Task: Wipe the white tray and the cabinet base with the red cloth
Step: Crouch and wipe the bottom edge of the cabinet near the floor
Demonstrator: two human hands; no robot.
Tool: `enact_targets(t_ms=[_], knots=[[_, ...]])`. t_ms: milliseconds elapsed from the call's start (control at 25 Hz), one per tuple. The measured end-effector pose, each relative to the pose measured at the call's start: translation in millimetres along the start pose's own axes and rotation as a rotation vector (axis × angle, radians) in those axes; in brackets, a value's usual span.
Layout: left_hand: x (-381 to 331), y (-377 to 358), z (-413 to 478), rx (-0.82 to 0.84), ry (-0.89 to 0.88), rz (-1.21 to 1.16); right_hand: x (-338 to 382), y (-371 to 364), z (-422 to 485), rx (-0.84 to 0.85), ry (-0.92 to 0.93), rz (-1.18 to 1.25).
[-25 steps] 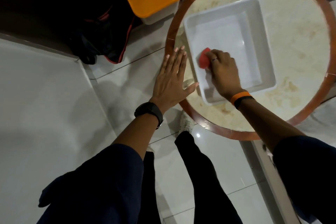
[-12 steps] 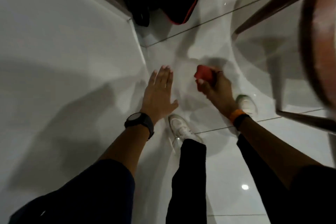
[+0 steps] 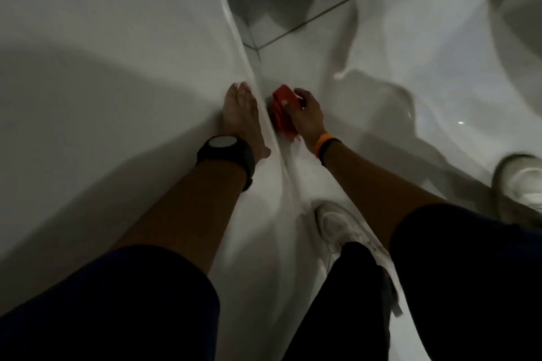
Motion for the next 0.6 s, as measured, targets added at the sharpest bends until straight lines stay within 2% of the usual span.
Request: enact_targets(t_ms=[160, 400, 480, 600], knots=[[14, -3, 31, 0.024, 0.048, 0.041, 31, -59, 50, 0.251, 0.027, -0.027], [15, 2, 40, 0.049, 0.079, 0.026, 63, -75, 80, 0.29, 0.09, 0.014], [13, 5, 33, 0.045, 0.066, 0.03, 38, -62, 52, 0.218, 0.125, -0.098], [8, 7, 23, 0.044, 0.037, 0.051, -13, -43, 8, 0.215, 0.018, -0.182]])
Point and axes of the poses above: each hand's wrist, its own z-axis towards the middle knuckle, its own y-axis out of the back of the hand, x = y × z, the point moved 5 cm from there along z, towards the middle knuckle, and after that the axes turned 6 degrees about y, right-handed, at the moved point
